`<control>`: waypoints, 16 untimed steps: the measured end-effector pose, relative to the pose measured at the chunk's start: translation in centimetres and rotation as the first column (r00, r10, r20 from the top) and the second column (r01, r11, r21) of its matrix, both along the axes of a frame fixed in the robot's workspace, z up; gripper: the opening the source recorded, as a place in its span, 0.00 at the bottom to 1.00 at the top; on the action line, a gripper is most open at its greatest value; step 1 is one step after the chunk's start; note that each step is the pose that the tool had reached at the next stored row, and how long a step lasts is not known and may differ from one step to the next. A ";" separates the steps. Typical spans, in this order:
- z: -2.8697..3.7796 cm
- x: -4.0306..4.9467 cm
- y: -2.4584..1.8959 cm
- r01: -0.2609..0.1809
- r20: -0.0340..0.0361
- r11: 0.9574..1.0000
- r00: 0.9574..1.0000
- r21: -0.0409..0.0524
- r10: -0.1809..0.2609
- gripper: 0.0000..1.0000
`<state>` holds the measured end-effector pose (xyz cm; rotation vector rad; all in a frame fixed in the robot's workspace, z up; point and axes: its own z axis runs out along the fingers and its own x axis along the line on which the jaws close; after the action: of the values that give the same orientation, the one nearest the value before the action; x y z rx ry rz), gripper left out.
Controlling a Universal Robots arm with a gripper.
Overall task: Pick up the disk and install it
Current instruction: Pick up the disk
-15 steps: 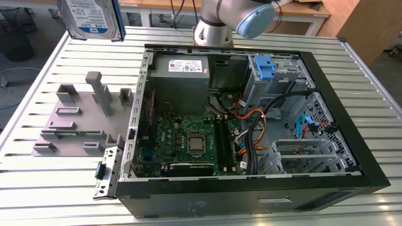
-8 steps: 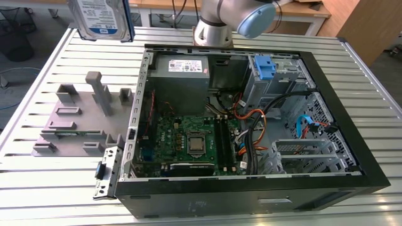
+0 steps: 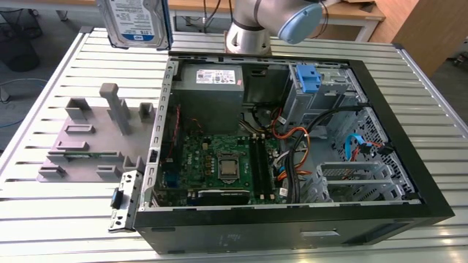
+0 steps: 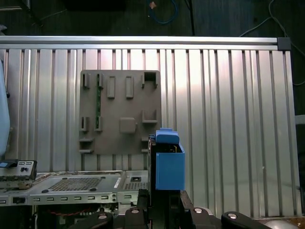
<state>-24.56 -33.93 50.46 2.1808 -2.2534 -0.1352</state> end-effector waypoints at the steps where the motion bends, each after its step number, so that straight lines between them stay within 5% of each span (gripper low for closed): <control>1: -0.01 0.30 0.00 0.000 0.000 1.000 1.000 0.000 0.000 0.35; 16: -0.21 4.11 0.00 0.000 0.000 1.000 1.000 0.000 0.000 0.35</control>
<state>-20.44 -33.93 50.25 2.1806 -2.2531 -0.1354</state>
